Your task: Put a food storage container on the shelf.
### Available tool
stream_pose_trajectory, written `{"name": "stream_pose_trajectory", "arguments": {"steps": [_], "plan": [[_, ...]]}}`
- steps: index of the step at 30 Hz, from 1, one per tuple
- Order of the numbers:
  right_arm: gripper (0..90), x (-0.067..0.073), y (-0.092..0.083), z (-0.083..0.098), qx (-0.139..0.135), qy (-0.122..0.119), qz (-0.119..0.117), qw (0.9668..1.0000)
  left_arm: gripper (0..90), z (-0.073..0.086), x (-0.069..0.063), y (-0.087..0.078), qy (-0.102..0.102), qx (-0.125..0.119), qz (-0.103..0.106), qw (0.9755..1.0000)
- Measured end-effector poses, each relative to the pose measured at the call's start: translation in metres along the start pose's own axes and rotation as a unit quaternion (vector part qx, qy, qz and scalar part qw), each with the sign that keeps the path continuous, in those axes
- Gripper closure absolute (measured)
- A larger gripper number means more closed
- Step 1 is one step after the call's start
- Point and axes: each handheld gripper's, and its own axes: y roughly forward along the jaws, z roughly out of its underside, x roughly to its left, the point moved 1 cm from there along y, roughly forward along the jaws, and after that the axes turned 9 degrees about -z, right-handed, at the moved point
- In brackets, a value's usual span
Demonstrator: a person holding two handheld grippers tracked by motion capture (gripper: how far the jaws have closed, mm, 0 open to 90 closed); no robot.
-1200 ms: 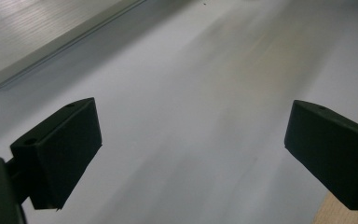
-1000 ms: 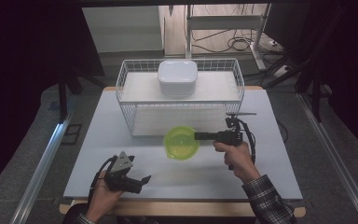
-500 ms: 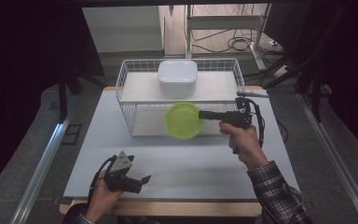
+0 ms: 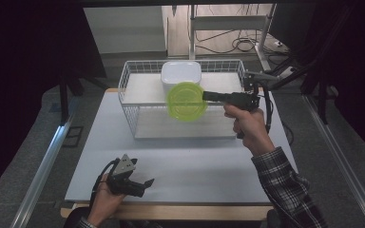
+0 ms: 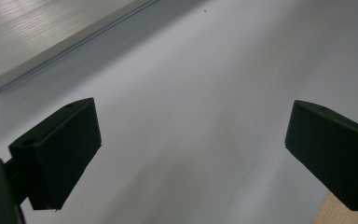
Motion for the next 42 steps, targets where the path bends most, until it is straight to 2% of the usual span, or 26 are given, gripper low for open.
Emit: {"name": "stream_pose_trajectory", "arguments": {"steps": [6, 12, 18, 21, 29, 32, 33, 37, 40, 42], "plan": [[83.7, 0.016, 0.011, -0.026, -0.01, -0.022, 0.012, 0.9996, 3.3, 0.0, 0.0, -0.001, 0.0, 0.0, 0.001, 1.0], [83.6, 0.022, 0.023, -0.053, -0.021, -0.026, 0.033, 0.9989, 3.3, 0.0, 0.0, -0.001, -0.002, -0.002, 0.004, 1.0], [83.6, 0.016, 0.035, -0.075, -0.035, -0.022, 0.053, 0.9977, 3.3, 0.0, 0.0, -0.001, -0.002, -0.002, 0.009, 1.0], [83.6, 0.009, 0.04, -0.082, -0.039, -0.011, 0.06, 0.9974, 3.3, 0.0, 0.0, -0.001, 0.001, -0.002, 0.01, 0.9999], [83.1, -0.004, 0.051, -0.094, -0.048, 0.013, 0.075, 0.996, 3.4, 0.0, -0.001, 0.0, 0.002, -0.001, 0.014, 0.9999], [81.8, -0.005, 0.052, -0.096, -0.052, 0.013, 0.087, 0.9948, 3.4, 0.0, -0.001, 0.0, 0.002, -0.001, 0.015, 0.9999], [80.7, -0.005, 0.054, -0.098, -0.053, 0.005, 0.107, 0.9928, 3.4, 0.0, -0.001, 0.0, 0.003, 0.0, 0.016, 0.9999], [77.6, -0.005, 0.057, -0.1, -0.052, -0.008, 0.145, 0.988, 3.4, 0.0, -0.001, 0.0, 0.006, 0.002, 0.016, 0.9998], [75.8, -0.005, 0.059, -0.101, -0.056, -0.016, 0.167, 0.9842, 3.4, 0.0, -0.002, 0.0, 0.005, 0.002, 0.018, 0.9998], [73.8, -0.005, 0.059, -0.101, -0.058, -0.017, 0.172, 0.9832, 3.4, 0.0, -0.002, 0.0, 0.006, 0.002, 0.018, 0.9998]]}}
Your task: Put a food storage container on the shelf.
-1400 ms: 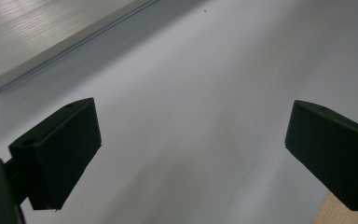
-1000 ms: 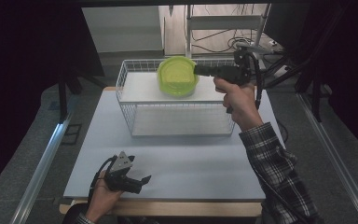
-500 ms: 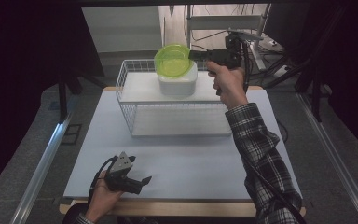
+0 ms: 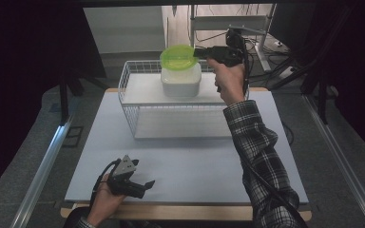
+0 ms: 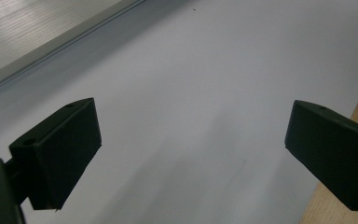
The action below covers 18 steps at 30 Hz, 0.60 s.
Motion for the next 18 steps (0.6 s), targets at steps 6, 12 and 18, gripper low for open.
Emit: {"name": "stream_pose_trajectory", "arguments": {"steps": [6, 12, 18], "plan": [[71.1, -0.001, -0.001, 0.0, -0.008, -0.004, 0.012, 0.9999, 3.4, 0.0, 0.0, 0.0, 0.001, 0.001, 0.0, 1.0], [52.7, 0.0, -0.004, 0.0, -0.012, -0.02, 0.002, 0.9997, 3.4, 0.0, 0.0, 0.0, 0.0, -0.001, -0.001, 1.0], [35.0, 0.007, -0.01, 0.008, 0.011, -0.086, 0.006, 0.9962, 3.4, 0.0, 0.001, 0.0, 0.0, -0.001, -0.002, 1.0]]}}
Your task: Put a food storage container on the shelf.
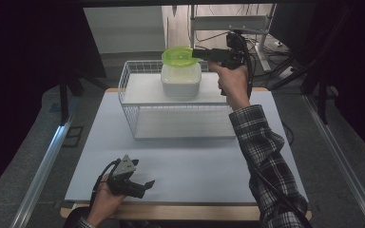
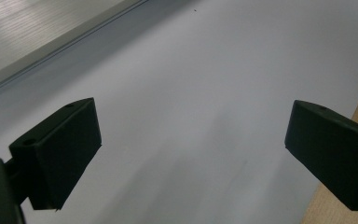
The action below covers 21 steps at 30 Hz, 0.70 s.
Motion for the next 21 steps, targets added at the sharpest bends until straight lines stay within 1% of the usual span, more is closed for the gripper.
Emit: {"name": "stream_pose_trajectory", "arguments": {"steps": [4, 6, 8, 13, 21], "plan": [[28.2, 0.003, -0.005, 0.009, 0.012, -0.039, 0.006, 0.9991, 3.4, 0.0, 0.0, -0.001, -0.003, -0.005, -0.002, 1.0], [25.8, 0.004, -0.008, 0.014, 0.019, -0.059, 0.016, 0.9979, 3.4, 0.0, 0.0, -0.001, -0.005, -0.004, -0.002, 1.0], [23.0, 0.004, -0.011, 0.02, 0.026, -0.075, 0.021, 0.9966, 3.4, 0.0, 0.001, -0.001, -0.006, -0.004, 0.0, 1.0], [18.5, 0.002, -0.017, 0.035, 0.042, -0.099, 0.026, 0.9939, 3.5, 0.0, 0.001, -0.001, -0.008, -0.004, 0.003, 1.0], [12.5, 0.002, -0.026, 0.057, 0.051, -0.123, 0.023, 0.9908, 3.6, 0.0, 0.001, 0.0, -0.01, -0.005, 0.001, 0.9999]]}}
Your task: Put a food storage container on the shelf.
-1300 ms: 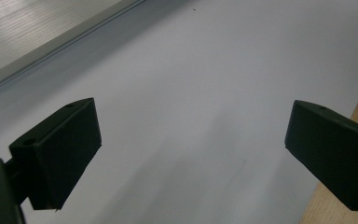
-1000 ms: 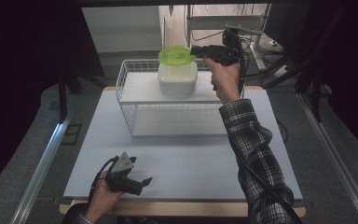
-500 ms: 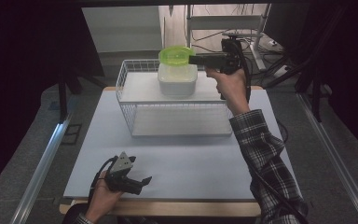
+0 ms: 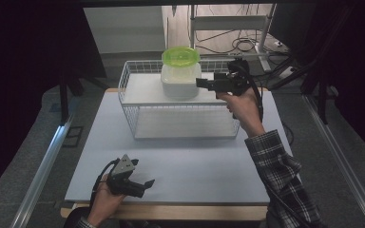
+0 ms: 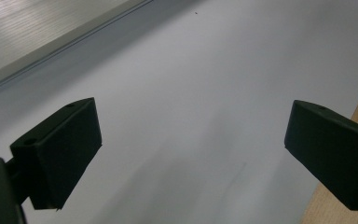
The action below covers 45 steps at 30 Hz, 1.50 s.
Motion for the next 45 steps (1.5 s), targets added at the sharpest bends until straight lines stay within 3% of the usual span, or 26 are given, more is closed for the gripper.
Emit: {"name": "stream_pose_trajectory", "arguments": {"steps": [10, 14, 20, 30, 38, 39, 44, 45], "plan": [[8.2, 0.011, -0.001, 0.038, 0.019, -0.045, 0.008, 0.9988, 3.6, 0.0, 0.0, 0.0, 0.004, 0.0, -0.002, 1.0], [7.4, 0.015, 0.0, 0.07, 0.031, -0.057, 0.003, 0.9979, 3.7, 0.0, -0.001, 0.0, 0.001, -0.001, -0.002, 1.0], [6.7, 0.013, -0.006, 0.109, 0.057, -0.071, 0.015, 0.9958, 3.6, 0.0, -0.001, 0.0, 0.003, 0.0, -0.001, 1.0], [3.5, 0.002, -0.018, 0.171, 0.08, -0.049, 0.018, 0.9954, 3.6, 0.001, -0.002, 0.003, 0.003, 0.002, -0.001, 1.0], [0.9, 0.0, -0.015, 0.221, 0.116, -0.05, 0.025, 0.9916, 2.8, 0.003, -0.002, 0.005, 0.012, 0.006, -0.002, 0.9999], [0.9, 0.0, -0.015, 0.221, 0.116, -0.05, 0.025, 0.9916, 2.7, 0.003, -0.002, 0.005, 0.012, 0.006, -0.002, 0.9999], [0.0, 0.001, -0.01, 0.249, 0.165, -0.073, 0.043, 0.9826, 2.3, 0.003, -0.001, 0.006, 0.012, 0.003, -0.004, 0.9999], [0.0, 0.001, -0.01, 0.249, 0.165, -0.073, 0.043, 0.9826, 2.3, 0.003, -0.001, 0.006, 0.012, 0.003, -0.004, 0.9999]]}}
